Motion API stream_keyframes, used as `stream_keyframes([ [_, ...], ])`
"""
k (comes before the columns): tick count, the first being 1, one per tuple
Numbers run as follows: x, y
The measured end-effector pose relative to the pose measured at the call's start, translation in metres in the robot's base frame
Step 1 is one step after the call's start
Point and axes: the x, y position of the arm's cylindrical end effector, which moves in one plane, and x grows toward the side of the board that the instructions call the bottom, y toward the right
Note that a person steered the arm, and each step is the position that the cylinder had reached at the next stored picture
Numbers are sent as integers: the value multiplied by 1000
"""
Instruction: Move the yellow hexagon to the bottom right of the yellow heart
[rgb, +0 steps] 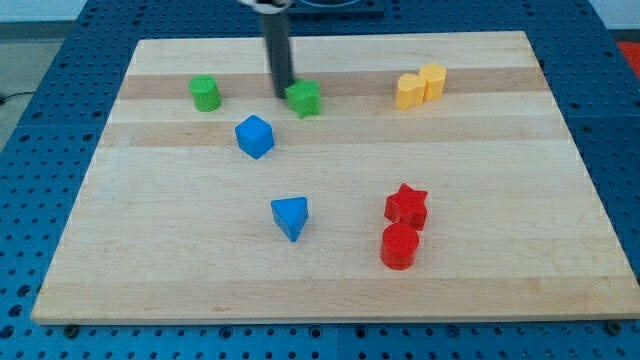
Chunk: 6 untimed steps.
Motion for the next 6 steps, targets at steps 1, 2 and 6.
stream_keyframes([
  [1,-10,33],
  [2,-27,19],
  [6,-14,174],
])
